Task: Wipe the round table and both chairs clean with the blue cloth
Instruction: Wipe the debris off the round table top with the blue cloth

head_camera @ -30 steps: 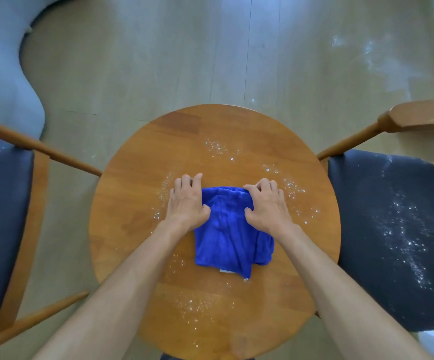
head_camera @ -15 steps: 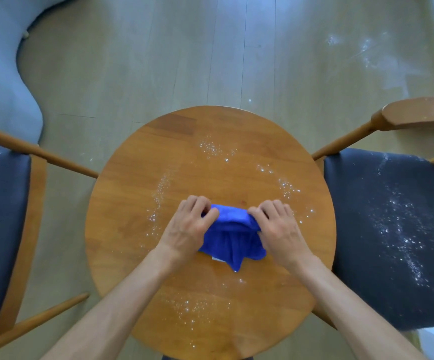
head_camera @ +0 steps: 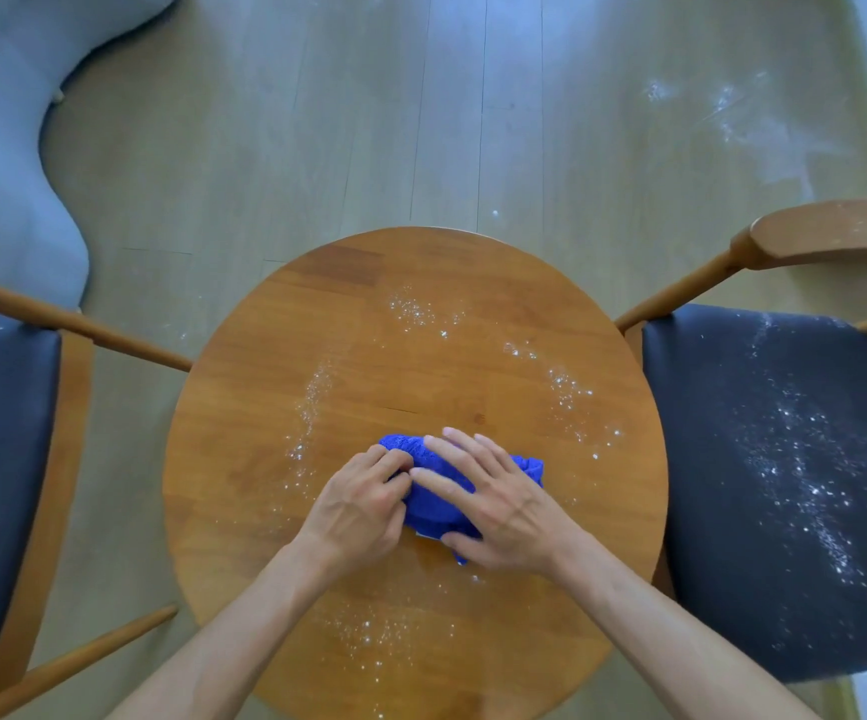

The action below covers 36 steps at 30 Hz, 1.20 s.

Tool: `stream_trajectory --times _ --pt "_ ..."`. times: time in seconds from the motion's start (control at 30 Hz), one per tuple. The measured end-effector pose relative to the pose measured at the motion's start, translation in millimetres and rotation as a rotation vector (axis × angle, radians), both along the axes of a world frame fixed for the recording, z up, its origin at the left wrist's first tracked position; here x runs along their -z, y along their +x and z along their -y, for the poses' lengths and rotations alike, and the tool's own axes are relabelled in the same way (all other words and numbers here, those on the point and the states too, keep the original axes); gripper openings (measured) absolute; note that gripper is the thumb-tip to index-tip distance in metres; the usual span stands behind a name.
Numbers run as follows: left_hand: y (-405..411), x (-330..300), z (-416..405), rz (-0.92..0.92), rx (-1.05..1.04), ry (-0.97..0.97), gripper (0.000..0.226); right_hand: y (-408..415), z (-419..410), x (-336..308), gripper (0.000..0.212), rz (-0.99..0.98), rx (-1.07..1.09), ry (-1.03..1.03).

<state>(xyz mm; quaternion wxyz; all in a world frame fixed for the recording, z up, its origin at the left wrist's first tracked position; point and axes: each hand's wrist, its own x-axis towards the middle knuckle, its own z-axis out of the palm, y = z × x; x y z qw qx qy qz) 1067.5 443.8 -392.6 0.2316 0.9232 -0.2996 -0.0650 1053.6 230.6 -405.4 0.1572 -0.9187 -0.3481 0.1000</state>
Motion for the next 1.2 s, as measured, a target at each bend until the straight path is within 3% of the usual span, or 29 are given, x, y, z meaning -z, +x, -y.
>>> stream_trajectory --times 0.07,0.13,0.2,0.33,0.43,0.5,0.67,0.9,1.07,1.13,1.2 --pt "9 1 0 0.002 -0.123 -0.096 0.025 1 -3 9 0.067 0.006 -0.029 -0.047" --pt "20 5 -2 -0.003 -0.292 -0.154 0.026 0 -7 17 0.057 0.082 0.030 -0.071" --pt "29 11 -3 -0.001 -0.344 -0.101 0.029 -11 -13 24 0.048 0.169 0.161 -0.091" --pt "36 26 9 -0.022 -0.206 0.158 0.045 -50 -22 33 0.046 0.181 0.531 -0.171" --pt "43 32 23 -0.066 -0.146 0.317 0.055 -59 -13 35 0.060 0.176 0.514 -0.157" --pt "44 40 25 -0.062 -0.142 0.367 0.055 -50 -1 39 0.057 0.202 0.430 -0.107" --pt "39 61 21 -0.003 -0.117 0.395 0.054 14 38 50 0.045 0.302 0.348 -0.005" --pt "38 53 23 -0.072 -0.112 0.460 0.064 103 105 52 0.052 0.336 0.628 -0.056" --pt "38 49 22 -0.096 -0.130 0.466 0.072 91 86 49 0.053 0.316 0.906 -0.066" --pt "37 48 22 -0.112 -0.138 0.467 0.072 63 59 48 0.054 0.295 1.055 -0.055" --pt "37 47 23 -0.118 -0.147 0.465 0.068 12 27 49 0.055 0.274 1.056 -0.033"
